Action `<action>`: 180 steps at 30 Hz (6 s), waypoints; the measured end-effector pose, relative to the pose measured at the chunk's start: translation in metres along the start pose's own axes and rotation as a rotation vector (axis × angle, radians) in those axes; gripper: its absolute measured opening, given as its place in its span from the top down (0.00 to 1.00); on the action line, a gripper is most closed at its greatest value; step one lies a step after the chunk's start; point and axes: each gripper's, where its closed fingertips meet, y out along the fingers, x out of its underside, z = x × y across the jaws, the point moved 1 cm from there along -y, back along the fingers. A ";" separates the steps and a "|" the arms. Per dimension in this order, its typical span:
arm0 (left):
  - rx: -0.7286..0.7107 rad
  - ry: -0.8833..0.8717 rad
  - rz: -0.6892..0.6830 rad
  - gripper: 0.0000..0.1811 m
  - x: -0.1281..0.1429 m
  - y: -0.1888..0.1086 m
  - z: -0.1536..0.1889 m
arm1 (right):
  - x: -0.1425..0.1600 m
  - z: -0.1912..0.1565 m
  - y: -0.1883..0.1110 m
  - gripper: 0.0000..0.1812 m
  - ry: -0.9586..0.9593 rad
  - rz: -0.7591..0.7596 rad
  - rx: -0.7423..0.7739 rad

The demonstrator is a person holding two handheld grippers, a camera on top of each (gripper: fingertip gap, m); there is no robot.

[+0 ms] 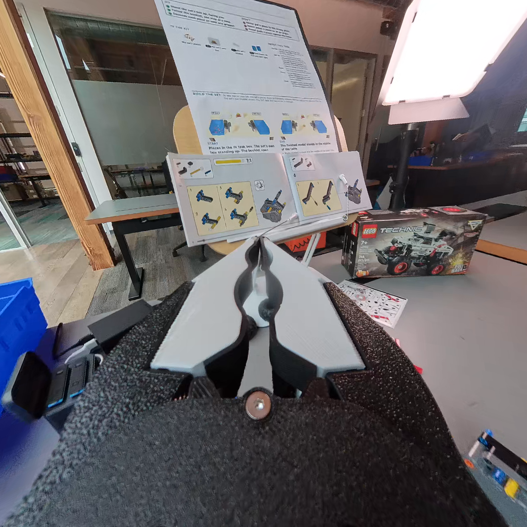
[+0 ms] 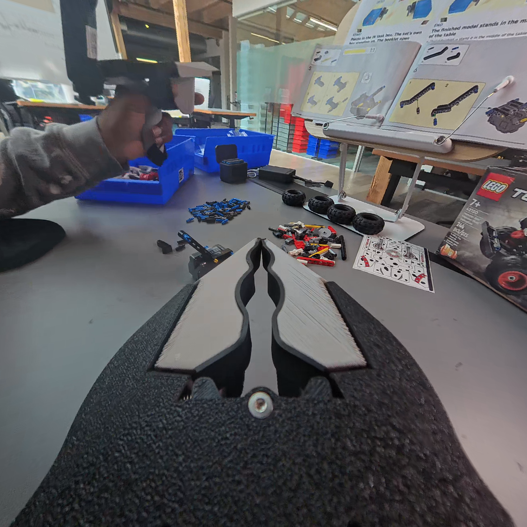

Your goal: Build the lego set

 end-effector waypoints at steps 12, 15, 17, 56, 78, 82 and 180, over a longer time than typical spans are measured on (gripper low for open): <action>-0.202 0.140 -0.040 1.00 -0.048 0.191 -0.080 | 0.005 0.001 -0.004 1.00 -0.018 -0.030 0.009; -0.234 0.148 -0.075 1.00 -0.038 0.200 -0.092 | 0.007 0.002 -0.004 1.00 -0.016 -0.038 0.010; -0.235 0.147 -0.091 1.00 -0.031 0.202 -0.095 | 0.008 0.003 -0.004 1.00 -0.009 -0.041 0.009; -0.169 0.222 -0.050 0.98 -0.014 0.191 -0.069 | 0.012 0.008 -0.002 1.00 -0.002 -0.057 0.031; 0.075 -0.022 -0.309 0.86 0.107 -0.114 0.073 | 0.059 0.091 0.132 0.93 0.008 -0.612 -0.067; 0.059 -0.066 -0.285 0.86 0.102 -0.113 0.062 | 0.071 0.104 0.164 0.92 0.127 -0.712 0.031; 0.136 -0.028 -0.321 0.84 0.120 -0.108 0.077 | 0.033 0.078 0.163 0.88 0.038 -0.456 -0.007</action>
